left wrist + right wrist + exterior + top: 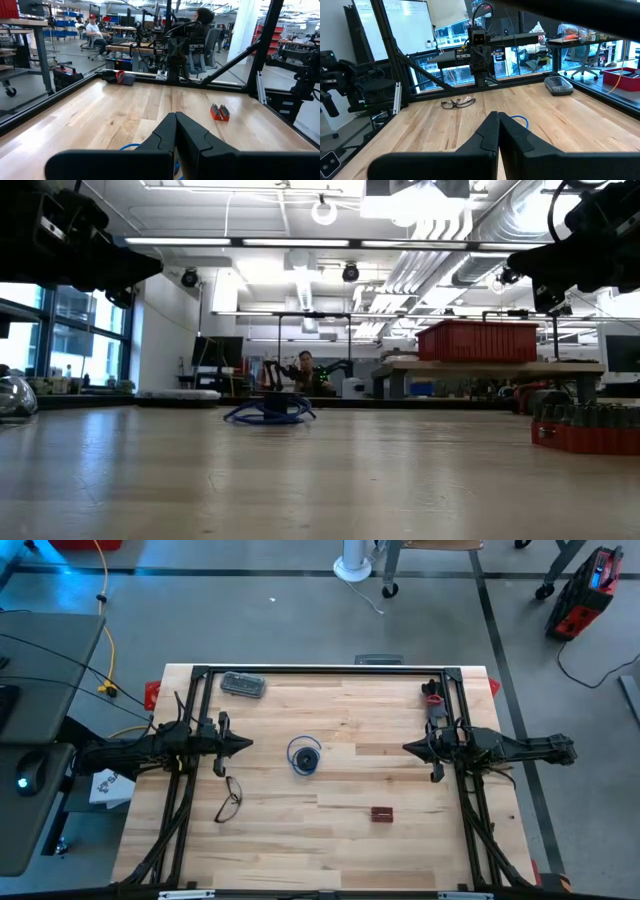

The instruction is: Coil cords

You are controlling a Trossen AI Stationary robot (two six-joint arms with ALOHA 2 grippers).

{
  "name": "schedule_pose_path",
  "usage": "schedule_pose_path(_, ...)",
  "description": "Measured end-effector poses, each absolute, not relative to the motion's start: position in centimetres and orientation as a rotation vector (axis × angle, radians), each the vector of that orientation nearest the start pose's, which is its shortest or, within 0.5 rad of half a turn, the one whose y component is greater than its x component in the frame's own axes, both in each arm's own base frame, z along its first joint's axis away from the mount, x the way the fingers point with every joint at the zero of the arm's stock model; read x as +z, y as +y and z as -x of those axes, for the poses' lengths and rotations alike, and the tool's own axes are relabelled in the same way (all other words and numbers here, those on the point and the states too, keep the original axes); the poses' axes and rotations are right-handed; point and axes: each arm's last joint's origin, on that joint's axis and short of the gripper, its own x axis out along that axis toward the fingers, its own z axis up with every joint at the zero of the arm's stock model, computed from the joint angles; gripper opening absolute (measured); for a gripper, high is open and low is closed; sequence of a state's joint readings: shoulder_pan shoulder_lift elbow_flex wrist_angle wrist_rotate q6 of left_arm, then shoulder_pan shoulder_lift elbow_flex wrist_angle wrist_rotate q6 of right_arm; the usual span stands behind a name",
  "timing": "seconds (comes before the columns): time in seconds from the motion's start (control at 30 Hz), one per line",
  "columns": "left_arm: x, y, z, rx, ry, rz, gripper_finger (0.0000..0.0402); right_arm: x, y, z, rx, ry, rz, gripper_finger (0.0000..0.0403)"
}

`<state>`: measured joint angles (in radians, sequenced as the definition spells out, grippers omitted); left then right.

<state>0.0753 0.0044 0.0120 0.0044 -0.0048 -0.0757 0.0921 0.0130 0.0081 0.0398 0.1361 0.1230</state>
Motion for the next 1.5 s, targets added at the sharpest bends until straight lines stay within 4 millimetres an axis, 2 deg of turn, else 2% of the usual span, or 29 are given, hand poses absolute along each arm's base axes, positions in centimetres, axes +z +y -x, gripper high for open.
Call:
schedule_pose_path(0.37, 16.8, 0.7, -9.7, 0.079, -0.015, 0.075, 0.0001, 17.0, 0.5, -9.8, -0.042, -0.043, -0.128, 0.0)
schedule_pose_path(0.43, 16.8, 0.7, -9.7, 0.079, -0.015, 0.075, 0.0001, 17.4, 0.5, -9.7, -0.037, -0.093, -0.171, 0.0)
schedule_pose_path(0.53, 16.8, 0.7, -9.7, 0.079, -0.015, 0.075, 0.0001, 19.6, 0.4, -9.3, -0.006, -0.324, -0.4, 0.0)
schedule_pose_path(0.6, 16.8, 0.7, -9.7, 0.079, -0.015, 0.075, 0.0001, 21.3, 0.3, -8.6, 0.016, -0.515, -0.485, 0.0)
schedule_pose_path(0.7, 16.8, 0.7, -9.7, 0.079, -0.015, 0.075, 0.0001, 24.5, 0.1, -7.7, 0.009, -0.675, -0.43, 0.0)
schedule_pose_path(0.77, 16.8, 0.7, -9.7, 0.079, -0.015, 0.075, 0.0001, 27.1, 0.1, -7.8, -0.016, -0.634, -0.369, 0.0)
schedule_pose_path(0.83, 16.8, 0.7, -9.7, 0.079, -0.014, 0.075, 0.0001, 28.6, 0.3, -9.2, -0.043, -0.437, -0.329, 0.0)
schedule_pose_path(0.9, 16.8, 0.7, -9.7, 0.079, -0.015, 0.075, 0.0001, 29.2, 0.5, -11.1, -0.066, -0.212, -0.293, 0.0)
schedule_pose_path(1.0, 16.8, 0.7, -9.7, 0.079, -0.015, 0.075, 0.0001, 30.2, 0.9, -13.6, -0.012, -0.03, -0.267, 0.0)
schedule_pose_path(1.17, 16.8, 0.7, -9.7, 0.079, -0.015, 0.075, 0.0001, 30.5, 1.4, -17.6, 0.0, 0.111, -0.342, 0.0)
schedule_pose_path(1.3, 17.2, 1.0, -9.7, 0.171, -0.053, -0.051, 0.0001, 29.9, 0.7, -20.3, -0.142, 0.156, -0.573, 0.0)
schedule_pose_path(1.4, 18.9, 1.1, -9.5, 0.17, -0.243, 0.085, 0.0001, 28.8, 0.0, -21.9, -0.251, 0.187, -0.712, 0.0)
schedule_pose_path(1.5, 20.8, 1.0, -8.9, 0.127, -0.465, 0.284, 0.0001, 28.7, -0.6, -23.4, -0.283, 0.169, -0.756, 0.0)
